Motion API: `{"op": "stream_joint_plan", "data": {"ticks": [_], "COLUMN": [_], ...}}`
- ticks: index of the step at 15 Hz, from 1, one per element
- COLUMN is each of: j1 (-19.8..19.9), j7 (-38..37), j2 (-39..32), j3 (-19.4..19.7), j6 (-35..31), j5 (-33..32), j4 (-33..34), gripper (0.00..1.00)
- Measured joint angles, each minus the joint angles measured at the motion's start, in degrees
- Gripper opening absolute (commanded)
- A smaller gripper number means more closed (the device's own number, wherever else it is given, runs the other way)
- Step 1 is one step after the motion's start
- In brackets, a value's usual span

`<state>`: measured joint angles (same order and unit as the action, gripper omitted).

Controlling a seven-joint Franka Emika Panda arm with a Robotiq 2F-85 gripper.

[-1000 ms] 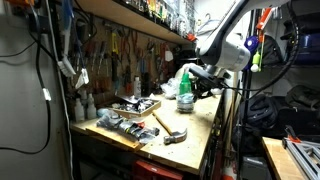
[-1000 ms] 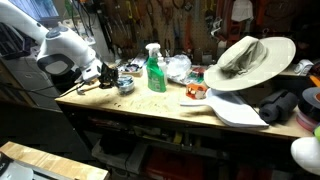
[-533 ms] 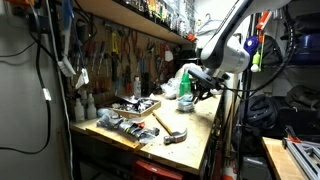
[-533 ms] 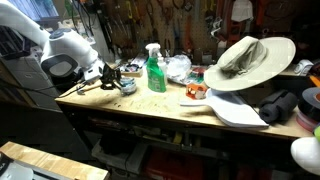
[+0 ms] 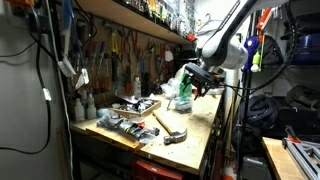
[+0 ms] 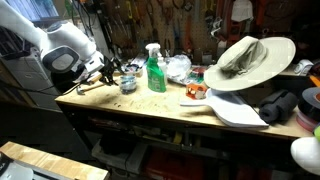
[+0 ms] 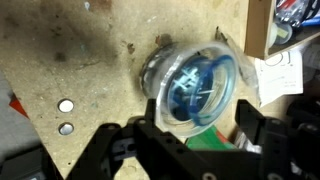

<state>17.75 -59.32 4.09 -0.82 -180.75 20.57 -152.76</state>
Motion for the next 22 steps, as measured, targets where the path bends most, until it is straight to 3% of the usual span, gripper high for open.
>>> {"op": "stream_joint_plan", "data": {"ticks": [6,12,15,19,22], "j1": [-0.05,-0.32,-2.89,-7.38,-7.69], "j7": [0.13,4.05,12.01,27.49,32.24], "j2": [3.91,5.32,4.85,2.45,0.36], "j3": [-1.72,-2.85,-0.99,3.86,5.24], "j6": [7.71,10.06,17.76,29.34,31.49], "j5": [-4.38,-9.62,-9.68,-3.85,-3.12], "j4": [1.7,4.89,10.1,16.85,19.26], "gripper": [1.0,1.0,1.0,1.0,1.0]}}
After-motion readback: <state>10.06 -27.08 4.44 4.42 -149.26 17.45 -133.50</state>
